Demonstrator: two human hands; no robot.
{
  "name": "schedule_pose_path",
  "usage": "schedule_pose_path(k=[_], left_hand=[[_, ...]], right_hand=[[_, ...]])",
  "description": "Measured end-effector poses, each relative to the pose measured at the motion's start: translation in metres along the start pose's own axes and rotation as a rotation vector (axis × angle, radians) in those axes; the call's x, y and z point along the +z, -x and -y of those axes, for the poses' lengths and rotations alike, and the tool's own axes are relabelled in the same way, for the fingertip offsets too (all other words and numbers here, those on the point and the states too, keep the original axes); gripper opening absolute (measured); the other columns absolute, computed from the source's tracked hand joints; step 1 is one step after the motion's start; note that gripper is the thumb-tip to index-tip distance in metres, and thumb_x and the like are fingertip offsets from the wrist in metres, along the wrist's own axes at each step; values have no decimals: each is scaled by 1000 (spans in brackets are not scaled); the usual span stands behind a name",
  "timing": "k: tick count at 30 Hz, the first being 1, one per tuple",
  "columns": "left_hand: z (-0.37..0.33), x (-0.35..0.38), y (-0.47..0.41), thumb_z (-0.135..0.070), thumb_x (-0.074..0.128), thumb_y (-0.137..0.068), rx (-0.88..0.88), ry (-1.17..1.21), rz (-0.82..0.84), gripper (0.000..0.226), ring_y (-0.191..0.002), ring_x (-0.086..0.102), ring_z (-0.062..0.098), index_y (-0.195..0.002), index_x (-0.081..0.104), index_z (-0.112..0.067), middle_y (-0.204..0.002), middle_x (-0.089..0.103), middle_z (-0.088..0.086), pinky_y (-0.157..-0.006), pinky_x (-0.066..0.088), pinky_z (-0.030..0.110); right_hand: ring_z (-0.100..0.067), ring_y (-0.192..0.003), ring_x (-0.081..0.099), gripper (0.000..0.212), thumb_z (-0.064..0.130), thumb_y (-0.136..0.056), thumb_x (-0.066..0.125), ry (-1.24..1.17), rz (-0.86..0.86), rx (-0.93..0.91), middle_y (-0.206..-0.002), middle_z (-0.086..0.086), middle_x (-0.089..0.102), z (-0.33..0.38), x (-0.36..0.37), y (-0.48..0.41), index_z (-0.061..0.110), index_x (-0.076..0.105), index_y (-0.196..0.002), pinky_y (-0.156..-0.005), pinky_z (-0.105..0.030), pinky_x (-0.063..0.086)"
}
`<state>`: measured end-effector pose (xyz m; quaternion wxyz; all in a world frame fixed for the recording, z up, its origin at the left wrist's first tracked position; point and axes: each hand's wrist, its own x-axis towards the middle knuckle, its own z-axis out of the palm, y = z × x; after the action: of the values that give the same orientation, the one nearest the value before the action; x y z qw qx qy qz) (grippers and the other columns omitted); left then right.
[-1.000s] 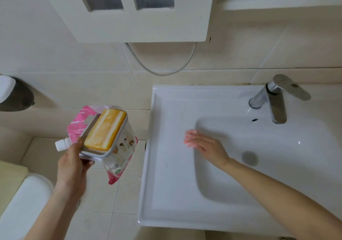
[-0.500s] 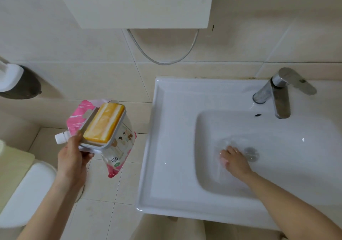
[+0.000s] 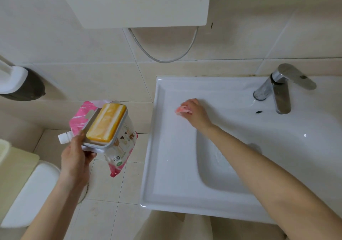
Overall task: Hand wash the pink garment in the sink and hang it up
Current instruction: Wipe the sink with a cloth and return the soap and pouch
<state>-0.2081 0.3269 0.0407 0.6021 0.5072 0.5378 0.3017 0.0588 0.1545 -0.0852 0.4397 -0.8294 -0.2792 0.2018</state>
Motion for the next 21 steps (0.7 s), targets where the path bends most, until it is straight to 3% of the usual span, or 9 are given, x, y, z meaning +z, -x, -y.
schedule_pose_path(k=[2, 4, 7, 9, 11, 15, 17, 19, 21], left_hand=[[0, -2, 0, -22, 43, -97, 7, -3, 10, 21, -54, 49, 6, -79, 53, -17, -55, 57, -8, -41, 39, 12], [0, -4, -1, -22, 43, -97, 9, 3, 12, 22, -56, 47, 7, -79, 53, -17, -58, 56, -5, -41, 38, 12], [-1, -7, -3, -21, 42, -98, -4, -10, 11, 21, -61, 46, 10, -80, 53, -16, -72, 51, 1, -41, 38, 13], [0, -9, -3, -22, 42, -97, -6, -23, 18, 22, -60, 46, 10, -80, 53, -16, -72, 50, 1, -42, 39, 13], [0, -10, -3, -22, 43, -97, 4, -33, 25, 22, -56, 45, 9, -78, 53, -16, -69, 49, 2, -41, 38, 13], [2, -9, -3, -22, 44, -96, 11, -49, 36, 23, -54, 44, 10, -77, 53, -17, -65, 48, 1, -41, 37, 13], [2, -7, -2, -22, 44, -97, 11, -51, 40, 22, -57, 44, 10, -77, 53, -17, -68, 48, 1, -42, 38, 13], [2, -6, -1, -22, 43, -97, 11, -44, 48, 23, -58, 44, 10, -78, 53, -17, -68, 47, 1, -42, 38, 12], [1, -4, 1, -22, 43, -97, 9, -33, 59, 23, -59, 45, 9, -78, 53, -17, -64, 50, -2, -42, 38, 12]], right_hand=[[-16, -99, 53, 22, 17, -83, 67, 134, 184, -94, -113, -2, 56, 9, 20, -7, 26, 65, -103, -95, -32, 41], [-20, -93, 57, 31, 10, -86, 61, 189, 129, -280, -112, -14, 57, 3, 39, -7, 9, 61, -117, -88, -30, 44], [-14, -114, 56, 34, 18, -92, 44, 507, 143, -597, -129, 2, 59, -13, 42, 11, 22, 67, -117, -99, -38, 35], [-18, -98, 65, 29, 20, -87, 48, 544, 157, -627, -114, 4, 66, -30, 26, 13, 30, 73, -98, -92, -39, 43], [-23, -91, 67, 30, 6, -83, 55, 453, 143, -520, -107, 0, 69, -32, 12, 11, 24, 74, -98, -88, -28, 45], [-23, -117, 54, 31, 7, -95, 47, 383, 77, -281, -132, -1, 57, -12, 26, 6, 15, 68, -117, -92, -10, 31], [-32, -111, 56, 30, 4, -91, 49, 326, 116, -377, -129, -7, 59, -2, 51, 22, 12, 71, -109, -91, -6, 35], [-33, -102, 61, 31, 9, -86, 48, 313, 207, -558, -122, -7, 63, -14, 62, 50, 15, 74, -102, -86, -19, 49], [-24, -108, 61, 31, 16, -87, 47, 404, 282, -711, -123, 2, 63, -30, 49, 74, 25, 73, -101, -84, -26, 51]])
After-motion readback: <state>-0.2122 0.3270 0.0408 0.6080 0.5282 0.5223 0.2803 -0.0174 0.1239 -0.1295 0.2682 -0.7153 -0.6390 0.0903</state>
